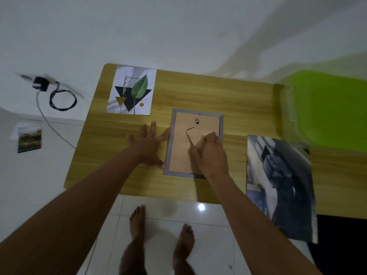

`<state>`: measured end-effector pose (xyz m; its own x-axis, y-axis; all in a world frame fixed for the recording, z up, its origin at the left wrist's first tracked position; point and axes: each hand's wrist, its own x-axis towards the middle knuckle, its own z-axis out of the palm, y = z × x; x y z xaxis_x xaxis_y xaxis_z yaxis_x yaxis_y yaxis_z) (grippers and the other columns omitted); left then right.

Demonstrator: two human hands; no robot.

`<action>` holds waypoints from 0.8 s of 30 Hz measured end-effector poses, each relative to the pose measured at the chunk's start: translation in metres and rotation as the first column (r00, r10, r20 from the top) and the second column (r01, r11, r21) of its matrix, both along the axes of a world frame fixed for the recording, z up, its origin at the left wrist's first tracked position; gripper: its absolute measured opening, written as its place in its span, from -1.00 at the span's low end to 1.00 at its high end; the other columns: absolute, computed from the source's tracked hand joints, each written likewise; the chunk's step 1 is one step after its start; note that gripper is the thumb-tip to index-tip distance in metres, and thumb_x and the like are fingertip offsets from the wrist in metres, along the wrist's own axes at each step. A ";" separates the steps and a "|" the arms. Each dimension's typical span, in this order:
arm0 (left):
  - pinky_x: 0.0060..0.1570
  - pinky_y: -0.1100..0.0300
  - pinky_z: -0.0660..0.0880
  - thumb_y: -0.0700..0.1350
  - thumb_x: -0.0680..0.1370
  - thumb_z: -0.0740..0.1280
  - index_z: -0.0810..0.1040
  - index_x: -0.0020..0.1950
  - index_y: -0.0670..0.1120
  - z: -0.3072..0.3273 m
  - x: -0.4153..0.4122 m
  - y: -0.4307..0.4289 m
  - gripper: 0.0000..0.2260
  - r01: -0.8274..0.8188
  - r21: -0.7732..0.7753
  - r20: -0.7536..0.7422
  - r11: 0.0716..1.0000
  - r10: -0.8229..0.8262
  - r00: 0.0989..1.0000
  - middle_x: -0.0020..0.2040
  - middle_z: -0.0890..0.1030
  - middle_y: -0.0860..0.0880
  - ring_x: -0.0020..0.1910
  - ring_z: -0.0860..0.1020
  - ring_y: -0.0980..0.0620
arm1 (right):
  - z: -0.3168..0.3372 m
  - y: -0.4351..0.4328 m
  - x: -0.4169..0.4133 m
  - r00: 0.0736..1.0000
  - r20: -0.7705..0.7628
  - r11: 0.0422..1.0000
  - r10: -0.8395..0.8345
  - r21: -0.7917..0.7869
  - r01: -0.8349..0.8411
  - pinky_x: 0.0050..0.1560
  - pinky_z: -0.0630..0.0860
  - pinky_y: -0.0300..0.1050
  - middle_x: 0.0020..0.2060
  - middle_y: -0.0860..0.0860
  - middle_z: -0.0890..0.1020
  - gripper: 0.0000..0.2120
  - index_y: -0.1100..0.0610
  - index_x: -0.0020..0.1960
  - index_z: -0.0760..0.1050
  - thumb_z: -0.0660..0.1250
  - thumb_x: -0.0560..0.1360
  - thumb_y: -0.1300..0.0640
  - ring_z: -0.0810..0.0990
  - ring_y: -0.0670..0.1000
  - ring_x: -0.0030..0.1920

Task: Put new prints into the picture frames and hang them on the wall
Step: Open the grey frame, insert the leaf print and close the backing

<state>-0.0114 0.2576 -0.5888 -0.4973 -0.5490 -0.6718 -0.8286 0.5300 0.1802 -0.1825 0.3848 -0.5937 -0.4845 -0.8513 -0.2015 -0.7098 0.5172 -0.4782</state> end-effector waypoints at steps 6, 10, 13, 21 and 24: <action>0.29 -0.54 -0.12 0.25 0.30 0.52 -0.42 0.44 0.35 0.004 -0.003 0.001 0.16 0.018 0.005 0.025 1.000 -0.018 1.000 0.51 -0.47 -0.08 0.47 -0.42 -0.29 | 0.015 -0.001 -0.006 0.997 0.013 0.994 -0.076 -0.074 0.077 -0.09 0.50 0.01 0.07 0.13 0.51 -0.68 0.13 0.14 0.33 0.28 0.56 -0.07 0.52 0.18 0.06; 0.30 -0.55 -0.13 0.27 0.31 0.51 -0.43 0.44 0.34 0.007 -0.006 0.001 0.15 0.019 0.028 0.041 0.999 -0.020 0.999 0.49 -0.50 -0.09 0.46 -0.44 -0.29 | 0.043 -0.010 -0.026 0.989 0.016 0.985 -0.145 -0.097 0.145 -0.10 0.52 0.00 0.03 0.12 0.57 -0.68 0.10 0.16 0.33 0.31 0.56 -0.07 0.56 0.17 -0.02; 0.30 -0.55 -0.12 0.24 0.34 0.50 -0.44 0.45 0.31 0.009 -0.006 0.001 0.14 0.031 0.043 0.054 0.999 -0.033 0.998 0.49 -0.51 -0.10 0.46 -0.44 -0.30 | 0.056 -0.021 -0.058 0.981 -0.045 0.980 -0.186 -0.077 0.182 -0.11 0.44 -0.05 0.05 0.11 0.57 -0.64 0.13 0.22 0.35 0.30 0.56 -0.07 0.57 0.15 0.01; 0.34 -0.49 -0.03 0.21 0.41 0.44 -0.54 0.40 0.26 0.005 -0.009 0.001 0.10 0.049 0.027 0.094 0.998 -0.051 0.994 0.49 -0.50 -0.10 0.48 -0.40 -0.30 | 0.045 -0.044 -0.159 0.964 -0.149 0.970 -0.218 0.071 0.231 -0.16 0.42 -0.05 0.07 0.15 0.60 -0.60 0.18 0.22 0.38 0.34 0.54 -0.07 0.59 0.20 0.07; 0.35 -0.48 -0.02 0.22 0.40 0.44 -0.62 0.28 0.27 0.000 -0.007 -0.001 0.12 0.049 0.019 0.100 0.999 -0.050 0.994 0.48 -0.53 -0.09 0.48 -0.42 -0.28 | 0.035 -0.053 -0.179 0.967 -0.166 0.972 -0.193 0.103 0.211 -0.12 0.45 -0.05 0.07 0.14 0.61 -0.64 0.17 0.21 0.41 0.30 0.57 -0.06 0.58 0.20 0.10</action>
<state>-0.0187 0.2570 -0.5884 -0.4530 -0.5141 -0.7283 -0.8159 0.5684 0.1062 -0.3613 0.3322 -0.5590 -0.6769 -0.7069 -0.2050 -0.6449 0.7039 -0.2978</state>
